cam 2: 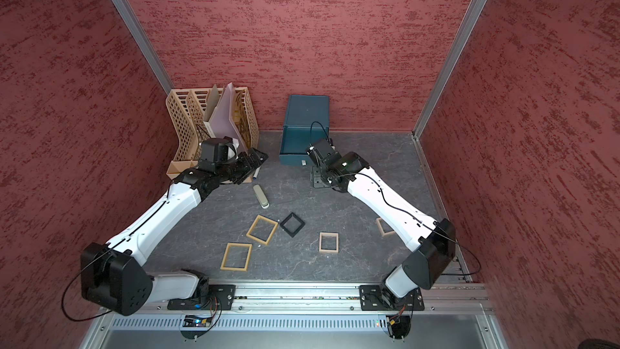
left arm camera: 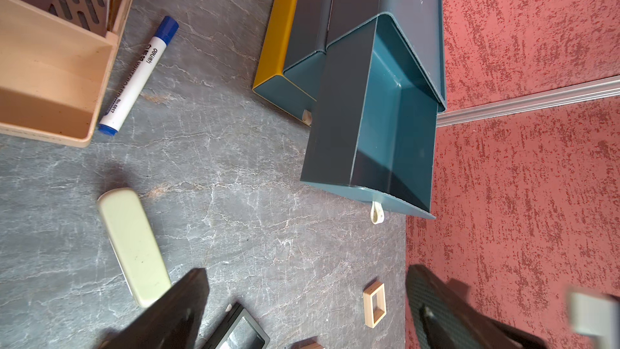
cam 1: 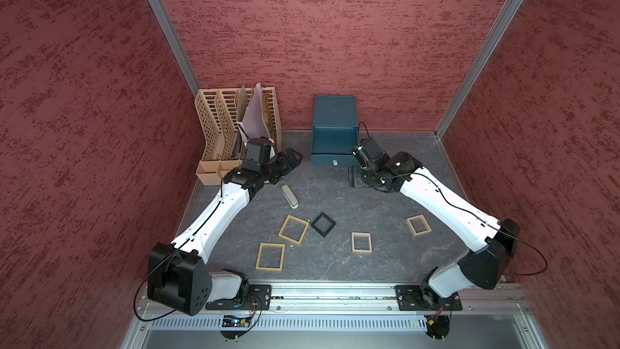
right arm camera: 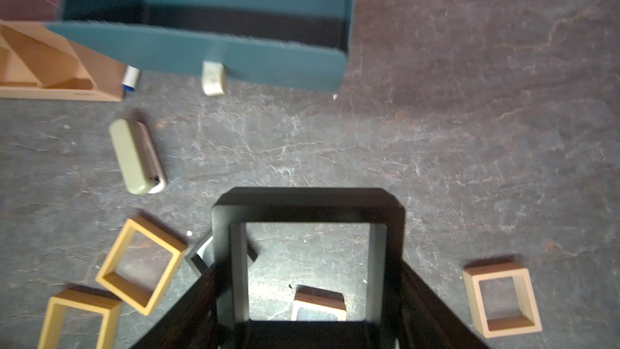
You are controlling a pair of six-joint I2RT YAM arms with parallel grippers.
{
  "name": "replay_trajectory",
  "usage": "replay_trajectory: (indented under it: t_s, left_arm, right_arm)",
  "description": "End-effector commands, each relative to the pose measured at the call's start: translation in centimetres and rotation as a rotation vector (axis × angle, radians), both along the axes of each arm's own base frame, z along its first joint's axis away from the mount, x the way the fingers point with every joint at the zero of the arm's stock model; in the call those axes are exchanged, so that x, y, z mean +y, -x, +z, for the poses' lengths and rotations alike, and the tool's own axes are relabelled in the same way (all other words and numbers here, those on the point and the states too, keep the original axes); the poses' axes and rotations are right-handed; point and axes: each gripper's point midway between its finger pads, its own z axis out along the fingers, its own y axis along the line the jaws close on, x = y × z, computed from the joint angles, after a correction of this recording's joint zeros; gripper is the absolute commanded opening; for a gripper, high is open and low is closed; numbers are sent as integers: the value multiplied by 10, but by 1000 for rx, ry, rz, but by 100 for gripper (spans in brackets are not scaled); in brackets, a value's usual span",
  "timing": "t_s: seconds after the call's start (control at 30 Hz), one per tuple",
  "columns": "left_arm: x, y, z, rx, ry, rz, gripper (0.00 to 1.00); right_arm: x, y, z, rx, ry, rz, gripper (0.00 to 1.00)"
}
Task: Place the brooch boxes into the drawer by color
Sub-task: Pick up the brooch box from the center of the board, then place the brooch box in the drawer.
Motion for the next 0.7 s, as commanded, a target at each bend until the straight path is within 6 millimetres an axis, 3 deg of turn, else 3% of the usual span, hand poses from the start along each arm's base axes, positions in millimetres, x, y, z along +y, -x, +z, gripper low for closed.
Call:
replay_trajectory:
  t_s: [0.0,0.43,0.67]
  left_arm:
    - [-2,3,3,-23,-5,-22,96]
    - [-2,8,5,-23,-6,-28,95]
    - [-2,8,8,-28,-6,-27,96]
  right_arm:
    - [1,-8,9,16,59,44,52]
    - [22,-78,46,-88,28,-2,51]
    - [25,-107,44,-94,22,-36,51]
